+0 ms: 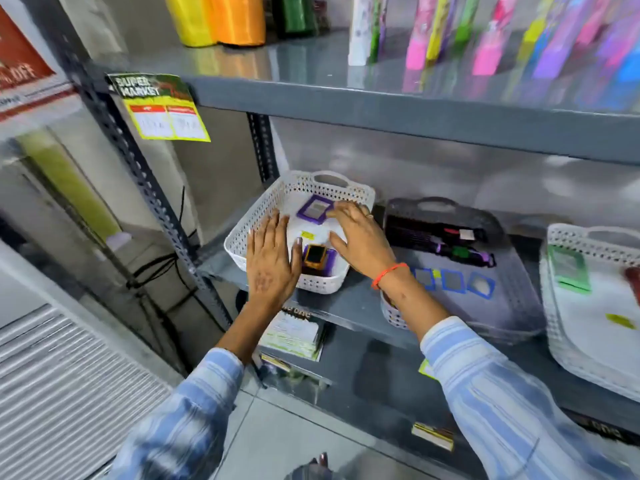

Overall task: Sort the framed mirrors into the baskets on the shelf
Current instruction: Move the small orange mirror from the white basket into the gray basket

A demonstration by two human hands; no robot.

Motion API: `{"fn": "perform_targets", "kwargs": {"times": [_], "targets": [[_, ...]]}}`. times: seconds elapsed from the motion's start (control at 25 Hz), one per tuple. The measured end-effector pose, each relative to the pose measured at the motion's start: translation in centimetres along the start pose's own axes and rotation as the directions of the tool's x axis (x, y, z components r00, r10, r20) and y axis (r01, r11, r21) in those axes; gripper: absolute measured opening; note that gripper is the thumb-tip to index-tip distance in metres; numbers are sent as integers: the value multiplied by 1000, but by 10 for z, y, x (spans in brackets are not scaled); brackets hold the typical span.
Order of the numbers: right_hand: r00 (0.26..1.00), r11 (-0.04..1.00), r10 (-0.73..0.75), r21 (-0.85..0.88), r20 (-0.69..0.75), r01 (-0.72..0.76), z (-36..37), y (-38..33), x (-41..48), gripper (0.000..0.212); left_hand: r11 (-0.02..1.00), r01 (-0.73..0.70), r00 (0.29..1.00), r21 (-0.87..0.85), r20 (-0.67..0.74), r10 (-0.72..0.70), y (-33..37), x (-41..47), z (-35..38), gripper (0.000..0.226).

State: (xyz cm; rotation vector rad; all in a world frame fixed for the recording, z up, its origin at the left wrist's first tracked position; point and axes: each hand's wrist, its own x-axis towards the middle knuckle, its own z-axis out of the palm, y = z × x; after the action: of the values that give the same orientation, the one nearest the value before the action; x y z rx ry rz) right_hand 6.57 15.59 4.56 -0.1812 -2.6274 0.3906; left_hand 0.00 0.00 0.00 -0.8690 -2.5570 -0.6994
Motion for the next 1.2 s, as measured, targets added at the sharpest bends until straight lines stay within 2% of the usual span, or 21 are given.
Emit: {"fn": "perform_targets", "kwargs": {"times": [0.08,0.16,0.24,0.32,0.48,0.76,0.88,1.0,1.08,1.2], "targets": [[951,1000,22,-14,307,-19,19,3,19,41,1000,17,995,21,97,-19,-17,1,9,59],[847,994,96,-92,523,-55,36,9,31,43,998,-17,985,56,170,8,-31,-7,20,60],[778,987,142,-145,612,-67,54,9,38,40,996,-58,982,66,184,45,-36,-10,24,58],[757,984,158,-162,634,-70,67,8,44,38,996,-54,982,64,183,42,-37,-10,23,59],[753,986,140,-160,642,-48,84,11,52,35,995,-53,982,83,184,37,-38,-12,26,60],[824,990,102,-135,557,-31,68,19,50,21,993,-34,986,111,165,15,-34,-13,25,60],[863,988,148,-110,483,-108,34,34,38,28,993,-27,994,118,109,14,-14,-13,31,61],[903,963,265,-140,337,-230,-10,66,10,42,998,-70,996,12,53,69,36,-12,46,58],[899,937,348,-143,268,-320,-32,90,-11,46,988,-143,987,-62,71,147,73,-15,62,57],[870,915,391,-24,302,-403,-37,111,-23,45,982,-141,983,-124,100,154,107,-20,77,56]]}}
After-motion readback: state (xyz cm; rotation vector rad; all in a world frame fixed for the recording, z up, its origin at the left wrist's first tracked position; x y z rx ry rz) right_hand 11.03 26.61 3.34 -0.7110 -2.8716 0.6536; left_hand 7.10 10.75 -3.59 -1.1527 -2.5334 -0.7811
